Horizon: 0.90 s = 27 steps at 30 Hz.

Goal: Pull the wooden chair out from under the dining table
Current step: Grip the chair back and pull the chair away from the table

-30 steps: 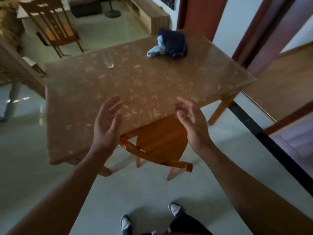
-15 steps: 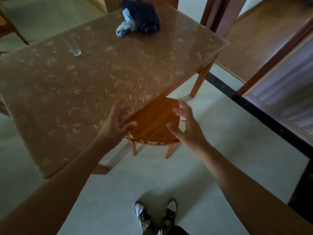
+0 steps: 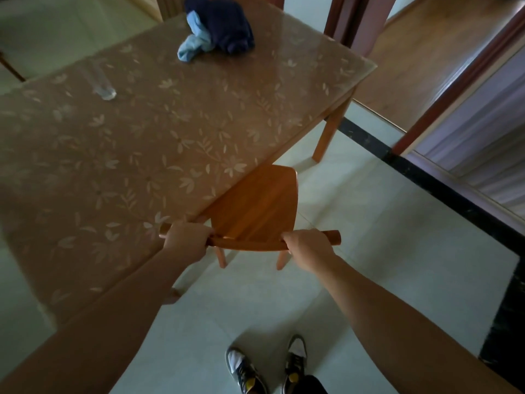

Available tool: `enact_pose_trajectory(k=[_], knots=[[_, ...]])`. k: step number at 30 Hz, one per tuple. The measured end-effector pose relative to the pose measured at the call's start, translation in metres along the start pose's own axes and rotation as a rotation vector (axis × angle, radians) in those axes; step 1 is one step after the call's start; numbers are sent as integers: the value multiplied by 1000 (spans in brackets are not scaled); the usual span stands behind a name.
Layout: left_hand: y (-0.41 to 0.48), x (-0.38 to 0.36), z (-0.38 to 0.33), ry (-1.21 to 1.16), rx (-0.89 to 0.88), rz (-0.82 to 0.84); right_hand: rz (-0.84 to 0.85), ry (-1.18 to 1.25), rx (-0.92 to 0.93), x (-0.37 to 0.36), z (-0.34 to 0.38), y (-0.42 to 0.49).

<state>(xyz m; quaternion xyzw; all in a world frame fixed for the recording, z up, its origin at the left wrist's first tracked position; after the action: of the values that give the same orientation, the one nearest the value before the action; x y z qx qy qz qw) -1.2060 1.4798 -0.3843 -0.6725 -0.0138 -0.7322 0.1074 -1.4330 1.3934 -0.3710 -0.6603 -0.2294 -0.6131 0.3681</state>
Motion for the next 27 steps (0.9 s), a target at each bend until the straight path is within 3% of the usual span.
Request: enact_pose_trajectory(k=[9,15,21,27], knots=[[17,2,-40,13,83,176,-9,42,125,-1,-43,6],[35,19,-100,5,219,165,-68,35,243,11,-119,12],[55,29,-169,-25,385,191,28,-44,374,12,-197,23],[74,30,-241,-121,534,207,18,-126,510,16,-262,24]])
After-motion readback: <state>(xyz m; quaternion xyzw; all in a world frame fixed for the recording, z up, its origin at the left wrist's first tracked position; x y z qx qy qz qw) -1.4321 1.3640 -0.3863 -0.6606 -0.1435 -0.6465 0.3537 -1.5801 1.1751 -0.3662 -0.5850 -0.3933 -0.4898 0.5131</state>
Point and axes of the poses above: each hand's wrist, its own y-axis towards the middle knuckle, its own x-axis out of the back of the hand, z = x × y, the point moved 7 cm from there along y, towards the middle knuckle, and after that the axes turned 15 degrees about -z, right-handed, at the moved point
